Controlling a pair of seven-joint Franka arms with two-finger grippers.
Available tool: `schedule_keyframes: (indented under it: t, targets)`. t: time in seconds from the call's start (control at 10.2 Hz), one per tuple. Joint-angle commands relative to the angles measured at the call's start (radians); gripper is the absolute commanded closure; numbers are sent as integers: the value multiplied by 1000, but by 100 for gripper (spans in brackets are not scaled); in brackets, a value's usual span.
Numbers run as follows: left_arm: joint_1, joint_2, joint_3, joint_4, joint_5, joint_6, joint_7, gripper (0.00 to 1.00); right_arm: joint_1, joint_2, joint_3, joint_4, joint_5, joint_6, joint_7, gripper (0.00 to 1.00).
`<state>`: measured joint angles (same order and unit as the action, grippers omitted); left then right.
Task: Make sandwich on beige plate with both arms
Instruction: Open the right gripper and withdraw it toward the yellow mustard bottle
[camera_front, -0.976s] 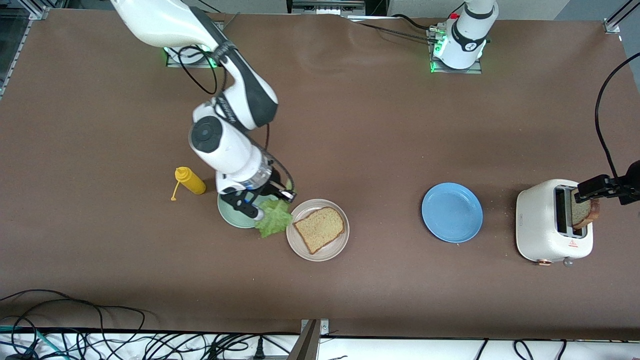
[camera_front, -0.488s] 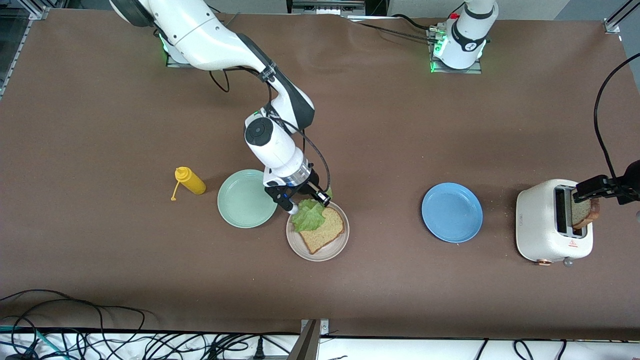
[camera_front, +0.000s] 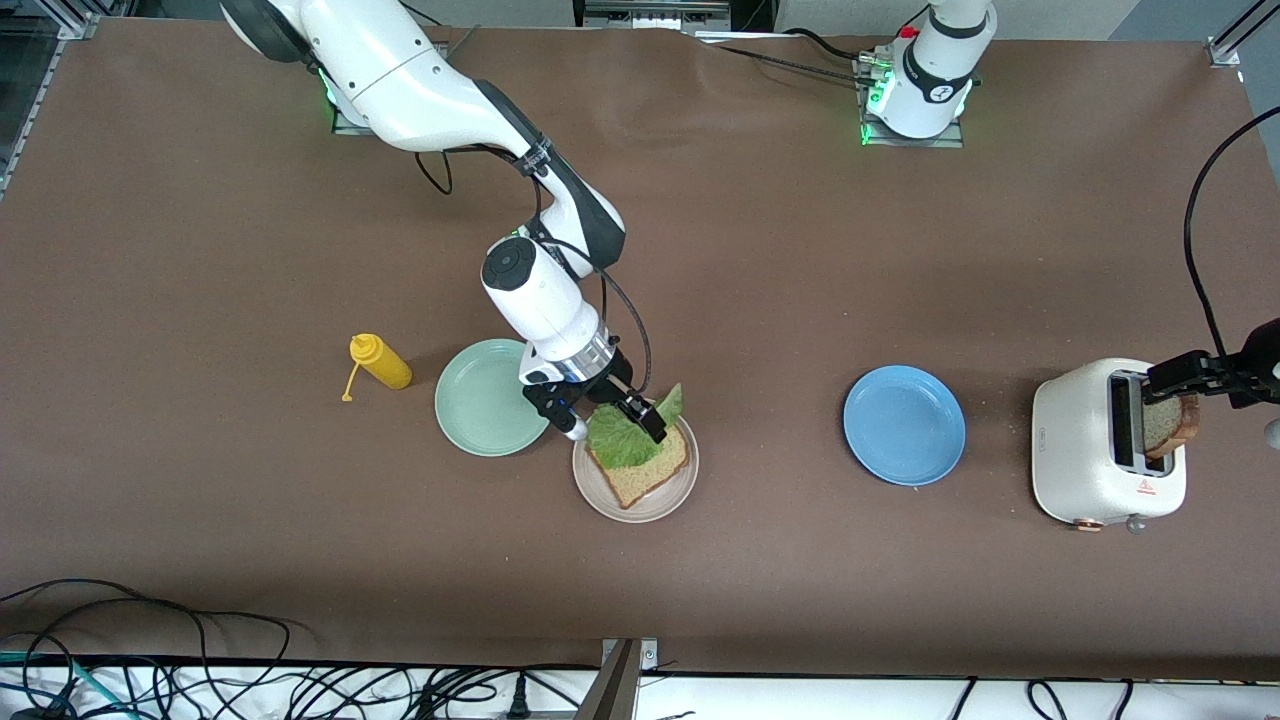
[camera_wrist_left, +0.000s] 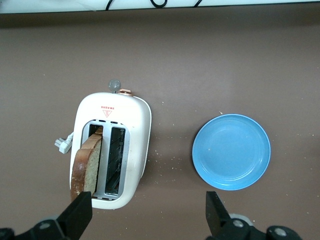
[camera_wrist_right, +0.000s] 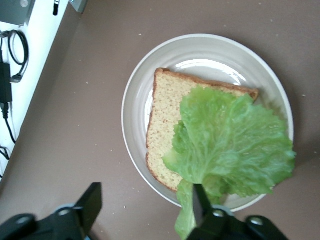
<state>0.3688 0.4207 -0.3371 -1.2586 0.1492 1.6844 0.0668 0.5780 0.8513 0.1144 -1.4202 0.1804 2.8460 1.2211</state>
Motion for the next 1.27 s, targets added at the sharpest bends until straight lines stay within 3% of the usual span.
schedule_keyframes:
  t: [0.0,0.39,0.68,1.17]
  targets:
    - [9,-11,0,-15,-22,-3,22,0,-4,-6,1,32,-28,-64,-12,0]
    - [15,-10,0,-24,-22,-3,24,0,-20,-118,-16,30,-156,-405,-111,0]
    - [15,-11,0,-30,-20,-2,25,2,-20,-198,-62,29,-160,-661,-384,0]
    - [36,-14,1,-28,-20,-3,83,0,-20,-381,-215,-14,-159,-1107,-938,0]
